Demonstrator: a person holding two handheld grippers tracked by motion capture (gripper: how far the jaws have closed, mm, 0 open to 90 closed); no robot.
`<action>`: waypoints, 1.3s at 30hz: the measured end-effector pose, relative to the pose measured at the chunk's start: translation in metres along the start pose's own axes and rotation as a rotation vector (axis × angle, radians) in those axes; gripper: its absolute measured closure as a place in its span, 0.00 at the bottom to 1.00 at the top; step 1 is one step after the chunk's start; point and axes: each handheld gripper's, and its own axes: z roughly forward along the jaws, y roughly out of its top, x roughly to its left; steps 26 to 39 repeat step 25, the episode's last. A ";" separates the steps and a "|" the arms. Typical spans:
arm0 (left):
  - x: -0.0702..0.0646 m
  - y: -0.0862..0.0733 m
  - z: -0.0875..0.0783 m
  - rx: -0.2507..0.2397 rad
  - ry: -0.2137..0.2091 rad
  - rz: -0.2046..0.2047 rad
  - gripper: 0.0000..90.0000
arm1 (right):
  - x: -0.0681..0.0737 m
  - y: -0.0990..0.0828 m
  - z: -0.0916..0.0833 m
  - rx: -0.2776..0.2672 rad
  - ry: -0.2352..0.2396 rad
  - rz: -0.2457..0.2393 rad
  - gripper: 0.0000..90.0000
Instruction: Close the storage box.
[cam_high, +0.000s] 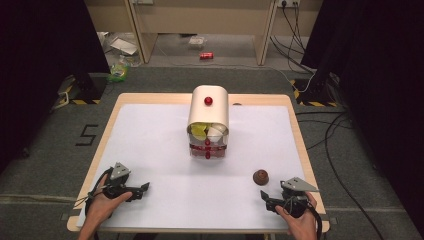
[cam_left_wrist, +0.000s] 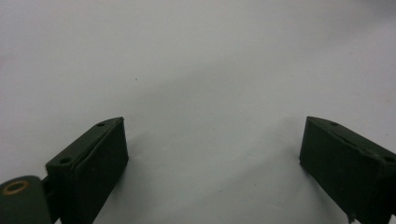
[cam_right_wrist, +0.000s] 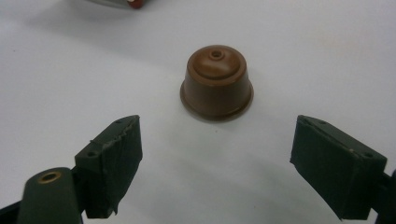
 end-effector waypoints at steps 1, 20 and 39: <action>0.000 0.000 0.000 0.000 0.000 0.000 0.08 | 0.000 0.000 0.000 0.003 0.001 -0.001 0.19; 0.000 0.000 0.000 -0.001 0.000 0.000 0.08 | -0.002 -0.011 0.002 0.104 -0.027 -0.057 0.19; 0.000 0.000 0.000 0.000 0.000 0.000 0.08 | -0.001 -0.013 0.002 0.104 -0.036 -0.072 0.18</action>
